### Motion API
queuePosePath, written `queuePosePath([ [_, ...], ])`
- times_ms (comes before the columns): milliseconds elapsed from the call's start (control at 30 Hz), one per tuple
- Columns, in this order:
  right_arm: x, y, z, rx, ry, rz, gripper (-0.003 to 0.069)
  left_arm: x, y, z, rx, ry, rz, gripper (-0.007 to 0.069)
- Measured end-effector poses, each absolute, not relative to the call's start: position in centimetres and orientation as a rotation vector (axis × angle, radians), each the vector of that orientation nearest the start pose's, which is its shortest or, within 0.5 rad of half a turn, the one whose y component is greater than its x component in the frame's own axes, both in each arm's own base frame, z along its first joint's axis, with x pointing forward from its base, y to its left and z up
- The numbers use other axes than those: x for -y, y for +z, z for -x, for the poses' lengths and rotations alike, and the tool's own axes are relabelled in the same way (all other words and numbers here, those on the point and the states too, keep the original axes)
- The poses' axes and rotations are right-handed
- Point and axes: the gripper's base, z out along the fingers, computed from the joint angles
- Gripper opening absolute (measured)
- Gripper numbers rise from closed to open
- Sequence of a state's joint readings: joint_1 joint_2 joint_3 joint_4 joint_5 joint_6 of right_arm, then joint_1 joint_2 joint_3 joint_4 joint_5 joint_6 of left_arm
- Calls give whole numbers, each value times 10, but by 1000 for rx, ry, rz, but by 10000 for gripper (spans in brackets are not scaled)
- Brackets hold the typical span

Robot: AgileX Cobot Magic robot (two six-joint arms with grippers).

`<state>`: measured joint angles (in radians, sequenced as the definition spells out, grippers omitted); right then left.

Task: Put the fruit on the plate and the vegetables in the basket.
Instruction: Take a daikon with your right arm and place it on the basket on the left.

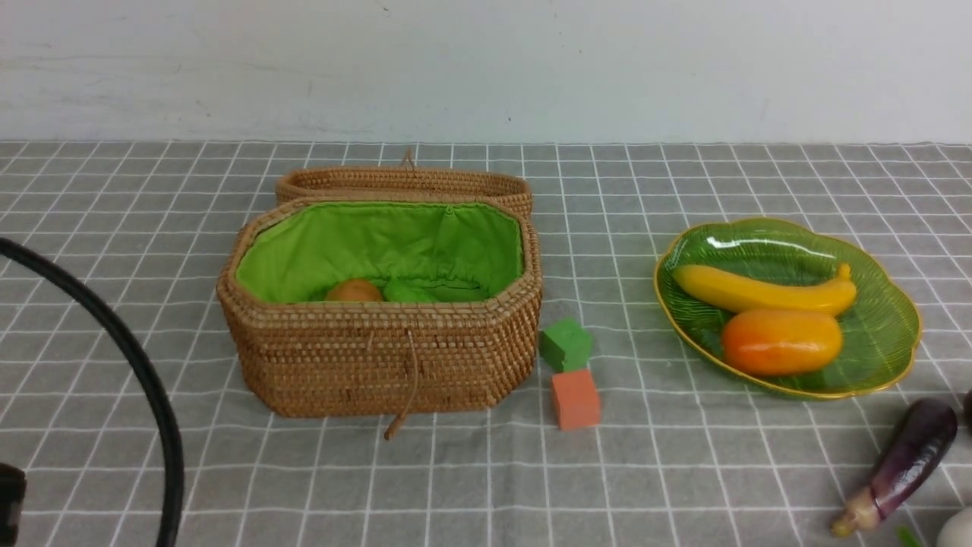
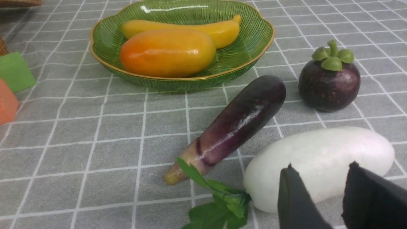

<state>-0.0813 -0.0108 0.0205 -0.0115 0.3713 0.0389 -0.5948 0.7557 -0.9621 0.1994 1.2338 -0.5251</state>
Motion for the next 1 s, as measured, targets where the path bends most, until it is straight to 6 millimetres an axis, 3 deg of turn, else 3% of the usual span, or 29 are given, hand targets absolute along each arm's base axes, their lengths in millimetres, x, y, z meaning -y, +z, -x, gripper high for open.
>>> queuePosePath([
  [400,5,173,-52,-1862,-41,-105,241,43,367,-101,-2471,-151,-96,-13],
  [567,5,173,-52,-1862,-41,-105,241,41,368,-103,-2449,-151,-17,-13],
  [700,5,173,-52,-1862,-41,-105,241,40,375,-110,-2337,-182,80,-13],
  [1000,5,173,-52,-1862,-41,-105,241,41,379,-111,-2267,-211,47,-13],
])
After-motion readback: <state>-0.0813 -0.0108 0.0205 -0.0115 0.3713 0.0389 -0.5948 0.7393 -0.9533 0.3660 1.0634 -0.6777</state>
